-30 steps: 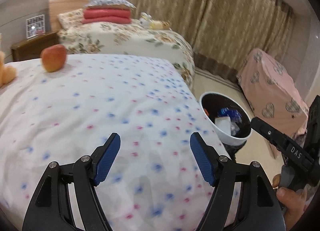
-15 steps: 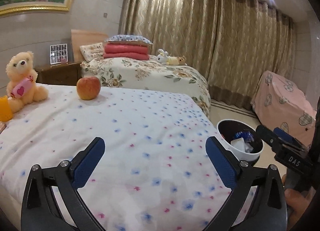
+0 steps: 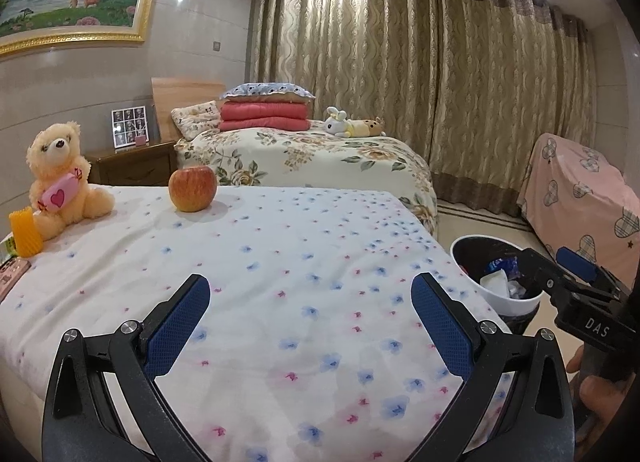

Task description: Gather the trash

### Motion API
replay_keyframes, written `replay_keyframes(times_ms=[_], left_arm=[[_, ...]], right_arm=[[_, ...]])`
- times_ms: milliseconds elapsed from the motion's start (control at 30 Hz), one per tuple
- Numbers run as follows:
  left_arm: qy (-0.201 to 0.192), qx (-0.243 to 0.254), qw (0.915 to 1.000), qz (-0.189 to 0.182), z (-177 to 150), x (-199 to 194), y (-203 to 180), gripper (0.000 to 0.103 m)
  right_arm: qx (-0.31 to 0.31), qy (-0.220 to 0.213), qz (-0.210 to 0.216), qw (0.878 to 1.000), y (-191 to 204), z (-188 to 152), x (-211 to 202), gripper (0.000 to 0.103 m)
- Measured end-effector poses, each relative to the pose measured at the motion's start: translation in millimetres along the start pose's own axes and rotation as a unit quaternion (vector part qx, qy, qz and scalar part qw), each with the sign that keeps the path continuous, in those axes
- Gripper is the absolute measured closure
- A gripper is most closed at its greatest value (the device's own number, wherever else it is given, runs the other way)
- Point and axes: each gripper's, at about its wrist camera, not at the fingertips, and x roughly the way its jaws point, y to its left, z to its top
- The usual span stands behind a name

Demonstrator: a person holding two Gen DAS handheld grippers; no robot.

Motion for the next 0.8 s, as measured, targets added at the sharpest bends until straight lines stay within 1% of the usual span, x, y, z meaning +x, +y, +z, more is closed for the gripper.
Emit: replay_keyframes(times_ms=[233, 467, 800], left_arm=[[0.003, -0.002, 1.0000, 0.009, -0.6, 1.2, 1.8, 0.000], [0.010, -0.004, 0.9999, 0.008, -1.0, 1.9, 2.7, 0.000], [0.005, -0.005, 0.9999, 0.012, -1.0, 0.4, 3.5, 0.000]], right_arm=[[0.000, 0.008, 0.002, 1.000, 0.4, -2.4, 2.4, 0.000], [-0.005, 0.009, 0.007, 1.000, 3.4, -2.1, 2.1, 0.000], [-0.005, 0.014, 0.013, 1.000, 4.4, -2.7, 3.0, 0.000]])
